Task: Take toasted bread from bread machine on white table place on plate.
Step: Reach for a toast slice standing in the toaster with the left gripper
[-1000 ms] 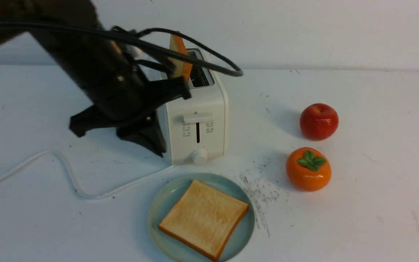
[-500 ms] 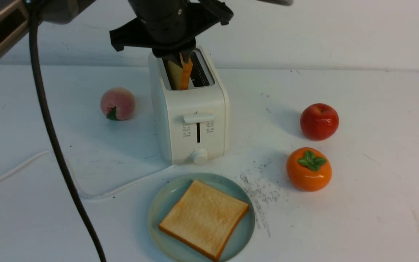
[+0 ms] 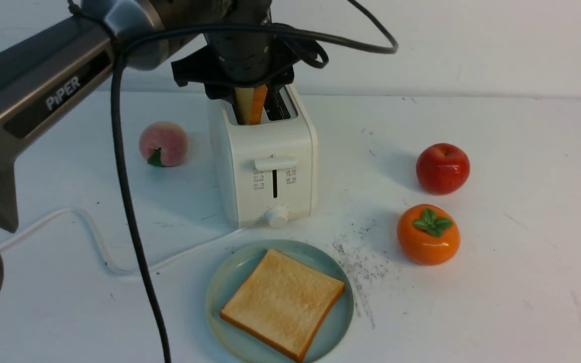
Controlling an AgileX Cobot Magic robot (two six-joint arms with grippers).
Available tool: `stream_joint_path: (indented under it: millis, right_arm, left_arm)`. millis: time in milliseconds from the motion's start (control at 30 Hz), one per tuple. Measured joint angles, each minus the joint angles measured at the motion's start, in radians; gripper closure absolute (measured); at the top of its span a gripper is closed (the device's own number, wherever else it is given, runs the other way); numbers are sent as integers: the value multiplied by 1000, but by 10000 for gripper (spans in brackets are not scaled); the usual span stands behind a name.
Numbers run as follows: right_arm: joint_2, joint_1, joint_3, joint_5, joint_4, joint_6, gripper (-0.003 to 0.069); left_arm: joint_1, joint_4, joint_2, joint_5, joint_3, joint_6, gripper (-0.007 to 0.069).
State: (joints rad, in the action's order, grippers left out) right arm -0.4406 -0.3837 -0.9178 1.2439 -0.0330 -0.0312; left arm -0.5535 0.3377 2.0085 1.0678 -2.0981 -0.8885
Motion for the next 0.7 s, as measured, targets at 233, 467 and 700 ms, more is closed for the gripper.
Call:
stream_joint_path:
  millis: [233, 467, 700]
  right_arm:
    - [0, 0, 0, 0, 4, 0, 661]
    - [0, 0, 0, -4, 3, 0, 660]
    - [0, 0, 0, -7, 3, 0, 657]
  left_arm:
    - [0, 137, 56, -63, 0, -1, 194]
    - [-2, 203, 95, -91, 0, -9, 197]
    - [0, 228, 132, -92, 0, -9, 257]
